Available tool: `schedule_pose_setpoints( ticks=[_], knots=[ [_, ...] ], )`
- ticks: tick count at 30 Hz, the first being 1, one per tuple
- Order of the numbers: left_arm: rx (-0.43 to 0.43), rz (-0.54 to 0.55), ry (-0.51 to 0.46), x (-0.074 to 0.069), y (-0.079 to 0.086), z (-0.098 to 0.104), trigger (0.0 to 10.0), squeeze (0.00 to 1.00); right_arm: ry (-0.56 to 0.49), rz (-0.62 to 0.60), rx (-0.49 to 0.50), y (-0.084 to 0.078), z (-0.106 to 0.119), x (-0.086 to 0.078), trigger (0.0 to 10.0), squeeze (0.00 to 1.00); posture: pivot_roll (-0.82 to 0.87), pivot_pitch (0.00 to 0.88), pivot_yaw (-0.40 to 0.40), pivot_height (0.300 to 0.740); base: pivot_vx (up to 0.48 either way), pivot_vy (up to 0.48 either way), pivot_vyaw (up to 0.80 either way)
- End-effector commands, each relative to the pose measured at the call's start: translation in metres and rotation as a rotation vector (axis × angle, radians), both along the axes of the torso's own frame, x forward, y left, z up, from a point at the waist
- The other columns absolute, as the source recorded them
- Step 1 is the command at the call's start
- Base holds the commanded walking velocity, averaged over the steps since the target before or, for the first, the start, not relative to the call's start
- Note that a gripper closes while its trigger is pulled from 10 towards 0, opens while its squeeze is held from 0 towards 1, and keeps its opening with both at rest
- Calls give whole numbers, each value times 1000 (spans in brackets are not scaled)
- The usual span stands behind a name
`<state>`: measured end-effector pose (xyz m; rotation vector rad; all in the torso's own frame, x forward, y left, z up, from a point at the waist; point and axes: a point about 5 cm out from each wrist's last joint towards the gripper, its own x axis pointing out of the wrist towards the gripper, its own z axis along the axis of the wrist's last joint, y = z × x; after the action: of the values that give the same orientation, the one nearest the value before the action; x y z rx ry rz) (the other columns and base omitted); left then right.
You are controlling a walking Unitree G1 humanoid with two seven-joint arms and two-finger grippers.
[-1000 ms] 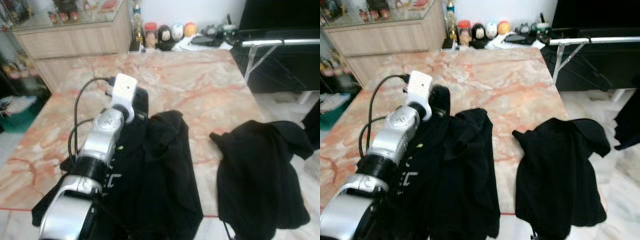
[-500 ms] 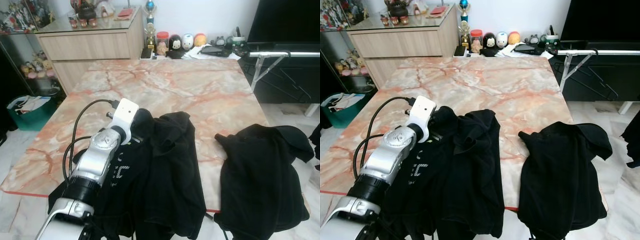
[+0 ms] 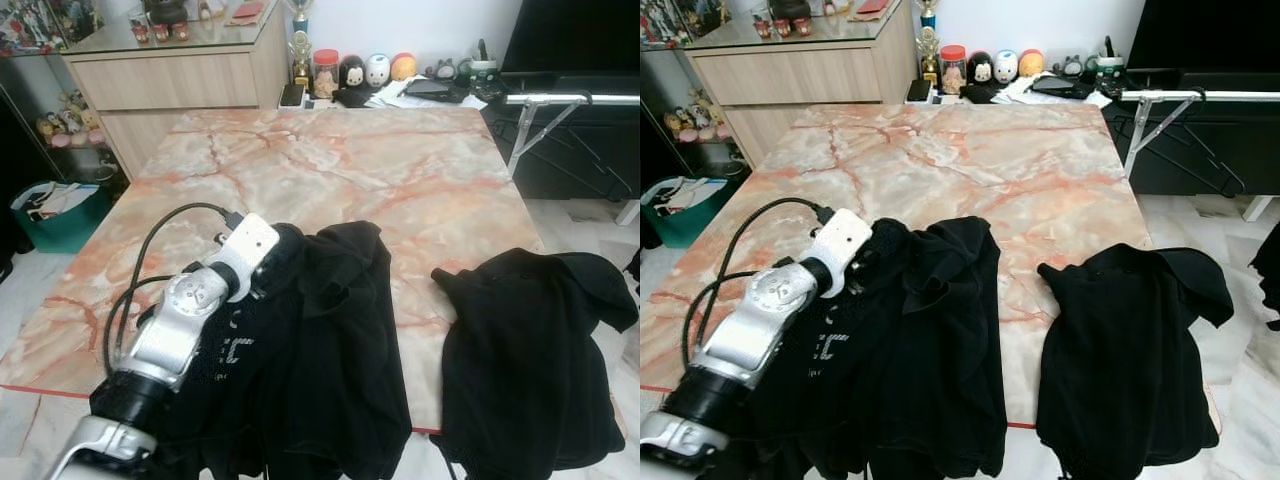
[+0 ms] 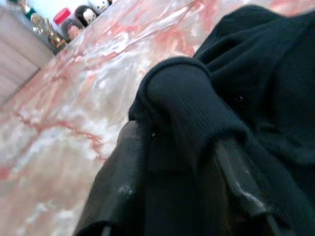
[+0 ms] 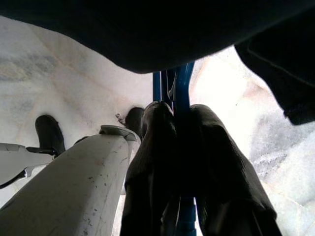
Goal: Hang hanger
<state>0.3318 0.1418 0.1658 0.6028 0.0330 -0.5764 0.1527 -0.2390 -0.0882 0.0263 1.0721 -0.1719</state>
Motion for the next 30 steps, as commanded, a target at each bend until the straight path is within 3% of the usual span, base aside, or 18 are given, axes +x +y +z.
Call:
schedule_pose_setpoints(
  ticks=[1,11,12,13,16,17,18,21,24,26,30],
  knots=[
    [31,-56,-13,-6,5,5,10000,1000,0,0,4,2,-1,0,10000,0,-11,0,50,740,0,0,0],
    [-28,-99,44,-20,32,15,10000,1000,-1,-4,6,2,0,0,10000,0,-6,0,53,740,0,0,0],
    [-56,-91,42,-22,36,17,10000,1000,-2,-5,6,2,0,0,10000,0,-4,0,53,740,0,0,0],
    [-140,-33,26,-23,45,19,10000,1000,-3,-6,6,2,0,1,10000,0,-4,0,53,740,0,0,0],
    [-240,55,-8,-28,57,18,10000,1000,-3,-7,5,2,0,1,10000,0,-4,0,53,740,0,0,0],
    [-289,119,-28,-30,64,16,10000,804,-3,-7,5,1,0,1,10000,0,-8,0,52,740,0,0,0],
    [-336,168,-42,-34,68,14,10000,0,-3,-7,5,1,0,1,10000,0,-6,0,51,740,0,0,0],
    [-482,312,-86,-43,77,8,10000,0,-3,-6,2,0,0,1,10000,0,-3,0,46,740,0,0,0],
    [-612,431,-97,-56,74,-4,10000,0,0,-1,-1,-1,1,1,10000,0,0,0,39,740,0,0,0],
    [-626,432,-103,-64,60,-9,10000,0,0,2,-3,-2,1,2,10000,0,-3,0,33,740,0,0,0],
    [-666,441,-111,-62,50,-9,10000,0,1,7,-4,-2,1,2,10000,0,-3,0,33,740,0,0,0]
  ],
)
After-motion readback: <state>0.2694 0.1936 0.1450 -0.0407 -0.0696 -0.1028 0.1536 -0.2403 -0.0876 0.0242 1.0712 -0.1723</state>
